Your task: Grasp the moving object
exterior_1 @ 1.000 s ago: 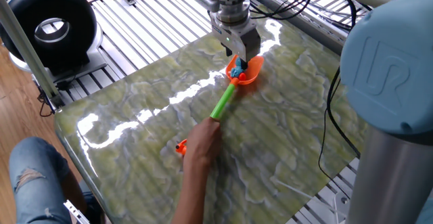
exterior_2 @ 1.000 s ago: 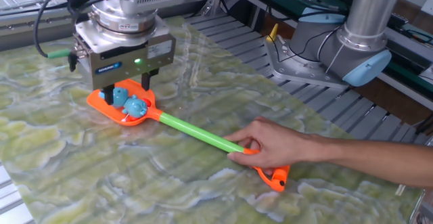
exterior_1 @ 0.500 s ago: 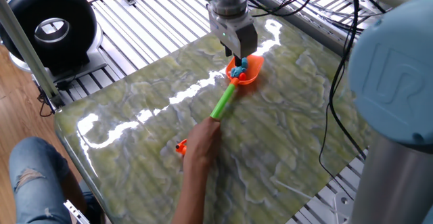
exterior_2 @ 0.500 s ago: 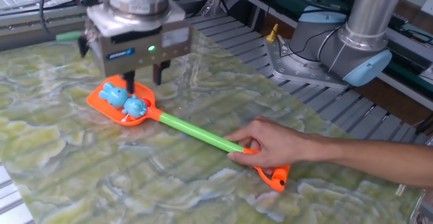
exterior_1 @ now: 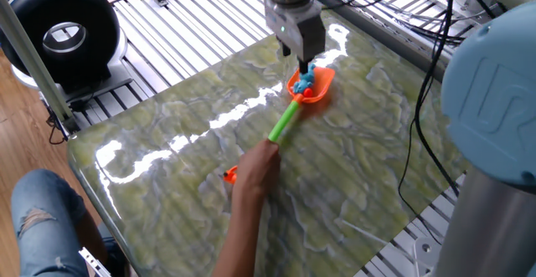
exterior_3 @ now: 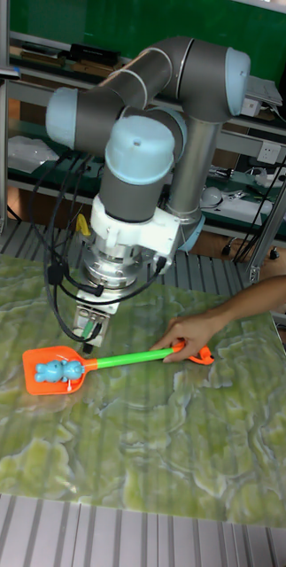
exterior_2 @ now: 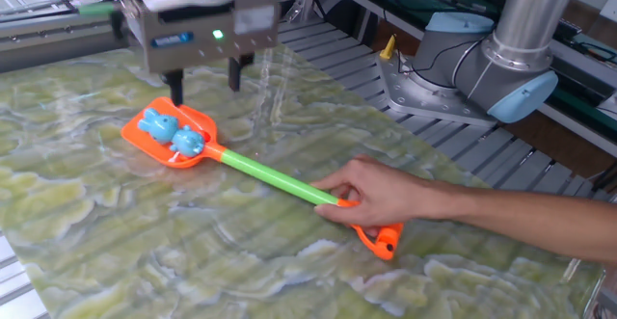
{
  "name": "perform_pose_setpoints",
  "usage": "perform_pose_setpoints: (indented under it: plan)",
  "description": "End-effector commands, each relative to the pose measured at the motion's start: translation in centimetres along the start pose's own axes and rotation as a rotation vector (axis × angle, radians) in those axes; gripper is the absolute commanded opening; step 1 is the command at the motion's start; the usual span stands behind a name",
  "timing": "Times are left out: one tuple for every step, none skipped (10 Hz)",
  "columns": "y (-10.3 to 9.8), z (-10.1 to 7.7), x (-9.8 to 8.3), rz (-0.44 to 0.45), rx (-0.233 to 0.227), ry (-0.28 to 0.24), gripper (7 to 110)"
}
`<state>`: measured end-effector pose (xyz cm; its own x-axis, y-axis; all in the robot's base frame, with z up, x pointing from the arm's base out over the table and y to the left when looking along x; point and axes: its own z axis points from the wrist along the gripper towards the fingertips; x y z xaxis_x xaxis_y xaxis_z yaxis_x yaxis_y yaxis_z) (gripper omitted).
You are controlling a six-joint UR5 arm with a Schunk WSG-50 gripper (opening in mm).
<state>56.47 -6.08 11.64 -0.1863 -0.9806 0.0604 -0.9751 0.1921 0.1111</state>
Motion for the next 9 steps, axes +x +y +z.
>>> perform_pose_setpoints:
  plan:
    - [-2.4, -0.1, 1.1, -0.028, 0.021, -0.041, 66]
    - [-3.8, 0.7, 2.2, -0.054, 0.039, -0.021, 66]
    - [-5.0, 1.5, 3.3, -0.065, 0.050, 0.008, 66]
    - [-6.1, 2.5, 4.2, -0.083, 0.062, 0.027, 66]
    - [-6.1, 3.8, 3.6, -0.101, 0.046, -0.013, 44]
    - [-5.3, 5.3, 3.2, -0.098, 0.030, -0.040, 44]
    - [-4.2, 6.1, 2.4, -0.079, 0.021, -0.049, 44]
    - [-4.2, 6.6, 1.6, -0.055, 0.040, -0.043, 44]
    - [-5.0, 6.9, 1.0, -0.079, 0.053, -0.043, 44]
